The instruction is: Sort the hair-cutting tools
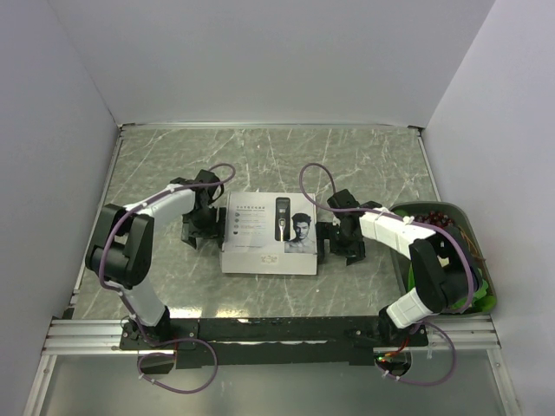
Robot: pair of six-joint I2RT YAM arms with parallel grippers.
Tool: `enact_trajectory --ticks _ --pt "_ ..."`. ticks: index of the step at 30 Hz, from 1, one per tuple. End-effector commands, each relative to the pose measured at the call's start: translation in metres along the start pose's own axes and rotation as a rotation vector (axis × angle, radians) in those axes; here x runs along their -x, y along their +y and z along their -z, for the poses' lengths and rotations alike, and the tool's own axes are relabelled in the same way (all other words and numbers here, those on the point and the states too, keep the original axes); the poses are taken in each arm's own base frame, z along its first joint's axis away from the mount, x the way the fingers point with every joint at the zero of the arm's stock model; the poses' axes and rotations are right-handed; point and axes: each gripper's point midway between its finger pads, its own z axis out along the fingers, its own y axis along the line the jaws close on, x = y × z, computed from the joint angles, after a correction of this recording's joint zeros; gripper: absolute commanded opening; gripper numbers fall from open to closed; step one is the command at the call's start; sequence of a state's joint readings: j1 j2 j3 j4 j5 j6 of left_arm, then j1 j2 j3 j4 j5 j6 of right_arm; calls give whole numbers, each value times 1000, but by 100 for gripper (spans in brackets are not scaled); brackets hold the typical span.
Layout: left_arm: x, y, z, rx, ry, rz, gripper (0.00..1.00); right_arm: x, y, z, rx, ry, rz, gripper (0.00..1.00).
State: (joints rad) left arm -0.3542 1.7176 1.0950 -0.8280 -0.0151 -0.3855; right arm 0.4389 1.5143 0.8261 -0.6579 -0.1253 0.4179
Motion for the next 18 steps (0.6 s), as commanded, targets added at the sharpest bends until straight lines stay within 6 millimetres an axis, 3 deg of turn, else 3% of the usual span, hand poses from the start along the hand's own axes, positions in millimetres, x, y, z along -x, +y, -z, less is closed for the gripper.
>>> enact_trajectory --ticks 1,5,10,18 --pt "-11 -51 -5 -232 30 -2 78 14 28 6 118 -38 39 100" --pt "-30 -54 -5 -280 70 -13 78 15 27 6 117 -38 37 100" --pt "-39 -59 7 -337 54 -14 79 18 28 7 120 -43 32 100" --pt "-50 -86 26 -531 64 10 80 19 31 5 129 -38 25 100"
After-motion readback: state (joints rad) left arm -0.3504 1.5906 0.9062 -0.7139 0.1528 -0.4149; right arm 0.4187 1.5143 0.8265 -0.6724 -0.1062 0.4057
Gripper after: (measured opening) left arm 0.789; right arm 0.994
